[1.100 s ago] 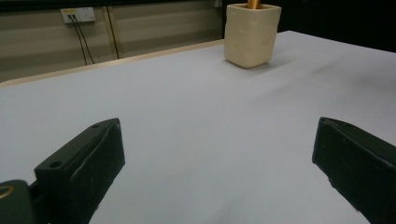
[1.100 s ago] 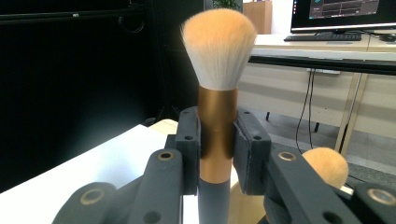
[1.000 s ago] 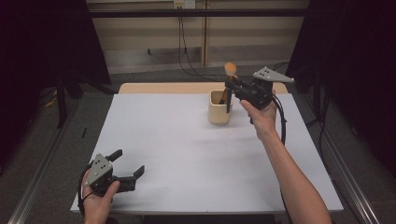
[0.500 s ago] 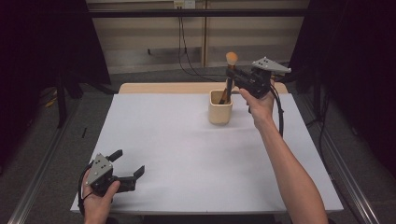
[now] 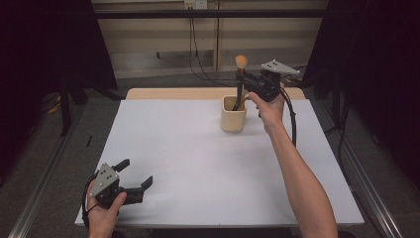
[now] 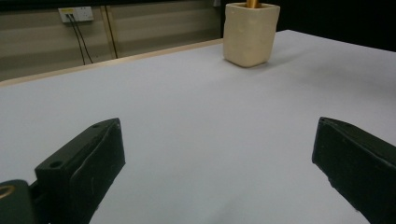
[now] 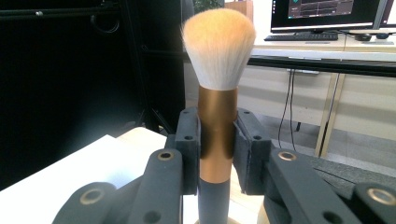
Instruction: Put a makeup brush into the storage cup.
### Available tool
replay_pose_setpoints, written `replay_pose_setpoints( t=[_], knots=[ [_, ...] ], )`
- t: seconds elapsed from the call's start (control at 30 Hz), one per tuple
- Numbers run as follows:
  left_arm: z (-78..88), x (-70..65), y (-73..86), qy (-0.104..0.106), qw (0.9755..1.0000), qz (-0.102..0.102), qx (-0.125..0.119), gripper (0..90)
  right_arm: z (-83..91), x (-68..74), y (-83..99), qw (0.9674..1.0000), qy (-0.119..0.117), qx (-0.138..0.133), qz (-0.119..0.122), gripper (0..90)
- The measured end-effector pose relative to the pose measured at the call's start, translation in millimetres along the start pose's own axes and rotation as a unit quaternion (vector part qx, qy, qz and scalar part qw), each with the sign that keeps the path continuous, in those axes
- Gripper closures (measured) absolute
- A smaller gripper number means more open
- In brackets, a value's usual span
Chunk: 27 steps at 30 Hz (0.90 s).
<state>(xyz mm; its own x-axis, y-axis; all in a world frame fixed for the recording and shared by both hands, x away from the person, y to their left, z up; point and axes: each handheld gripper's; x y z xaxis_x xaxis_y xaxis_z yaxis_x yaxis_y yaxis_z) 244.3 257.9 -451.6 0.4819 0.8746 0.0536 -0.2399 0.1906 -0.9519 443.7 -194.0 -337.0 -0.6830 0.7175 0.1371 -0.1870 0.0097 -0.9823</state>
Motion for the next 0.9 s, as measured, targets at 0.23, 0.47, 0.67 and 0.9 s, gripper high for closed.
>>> replay_pose_setpoints(
  t=[0.23, 0.47, 0.67, 0.9],
  knots=[
    [0.4, 0.2, 0.1, -0.001, 1.0, 0.0, 0.0, 2.4, -4.3, 0.2, 4.2, 1.0, -0.003, 0.002, 0.004, 74.0],
    [0.3, 0.5, 0.2, 0.001, 1.0, 0.001, 0.0, 2.4, -5.3, -1.9, 11.0, 0.9999, 0.0, 0.01, 0.004, 74.0],
    [0.5, 0.9, 0.3, 0.0, 1.0, 0.001, 0.0, 2.4, -6.5, -4.9, 18.3, 0.9999, 0.002, 0.012, -0.003, 74.0],
    [0.1, 0.6, 0.5, 0.002, 1.0, 0.001, -0.001, 2.4, -6.5, -7.9, 29.8, 0.9998, 0.004, 0.017, -0.01, 74.0]
  ],
)
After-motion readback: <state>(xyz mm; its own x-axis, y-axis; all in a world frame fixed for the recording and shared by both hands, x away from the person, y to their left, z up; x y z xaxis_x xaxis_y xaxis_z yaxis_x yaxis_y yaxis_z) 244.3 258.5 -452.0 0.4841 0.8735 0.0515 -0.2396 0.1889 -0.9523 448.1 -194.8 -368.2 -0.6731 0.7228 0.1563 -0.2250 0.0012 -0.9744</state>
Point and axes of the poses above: each handheld gripper's, and its own axes: z roughly backward along the jaws, y roughly out of its underside, x roughly to its left, and after that the axes turned 12 degrees about -y, right-handed
